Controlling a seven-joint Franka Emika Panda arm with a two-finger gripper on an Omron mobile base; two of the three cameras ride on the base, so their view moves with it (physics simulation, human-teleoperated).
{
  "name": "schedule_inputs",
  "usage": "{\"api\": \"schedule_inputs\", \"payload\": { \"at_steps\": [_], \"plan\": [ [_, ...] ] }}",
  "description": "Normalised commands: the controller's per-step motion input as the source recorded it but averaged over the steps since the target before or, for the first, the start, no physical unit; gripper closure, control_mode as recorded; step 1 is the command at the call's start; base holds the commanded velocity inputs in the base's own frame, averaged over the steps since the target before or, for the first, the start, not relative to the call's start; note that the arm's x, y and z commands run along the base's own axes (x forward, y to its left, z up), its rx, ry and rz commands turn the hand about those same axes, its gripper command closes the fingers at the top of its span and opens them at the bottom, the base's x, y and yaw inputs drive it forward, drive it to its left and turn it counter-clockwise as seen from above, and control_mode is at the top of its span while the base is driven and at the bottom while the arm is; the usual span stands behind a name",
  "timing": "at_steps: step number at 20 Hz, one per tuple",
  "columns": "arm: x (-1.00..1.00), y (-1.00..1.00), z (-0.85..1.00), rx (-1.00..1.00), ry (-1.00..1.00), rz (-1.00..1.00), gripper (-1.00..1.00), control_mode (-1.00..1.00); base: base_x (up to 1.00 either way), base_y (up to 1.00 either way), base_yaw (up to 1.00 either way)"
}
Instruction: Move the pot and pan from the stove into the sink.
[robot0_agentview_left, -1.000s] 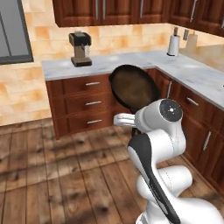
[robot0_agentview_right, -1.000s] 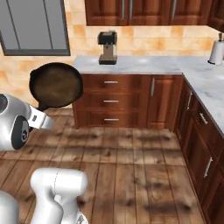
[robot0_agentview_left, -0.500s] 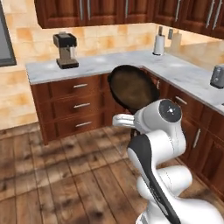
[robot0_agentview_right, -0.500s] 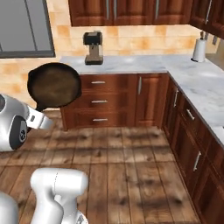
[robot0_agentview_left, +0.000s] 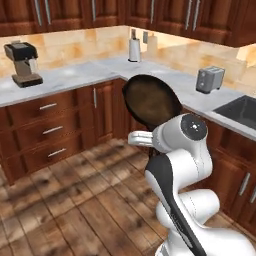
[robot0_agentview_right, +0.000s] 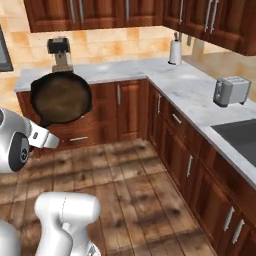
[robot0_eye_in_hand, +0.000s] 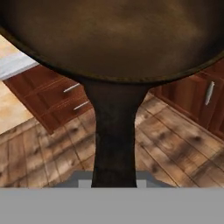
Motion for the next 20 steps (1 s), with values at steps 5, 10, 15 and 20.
{"api": "schedule_inputs", "payload": {
  "at_steps": [5, 10, 15, 20],
  "plan": [
    [0.00, 0.00, 0.00, 0.00, 0.00, 0.00, 1.00, 1.00, 0.00, 0.00, -0.43],
    [0.00, 0.00, 0.00, 0.00, 0.00, 0.00, 1.00, 1.00, 0.00, 0.00, -0.40],
    [0.00, 0.00, 0.00, 0.00, 0.00, 0.00, 1.00, 1.00, 0.00, -0.03, -0.38],
    [0.00, 0.00, 0.00, 0.00, 0.00, 0.00, 1.00, 1.00, 0.00, -0.01, -0.37]
  ]
}}
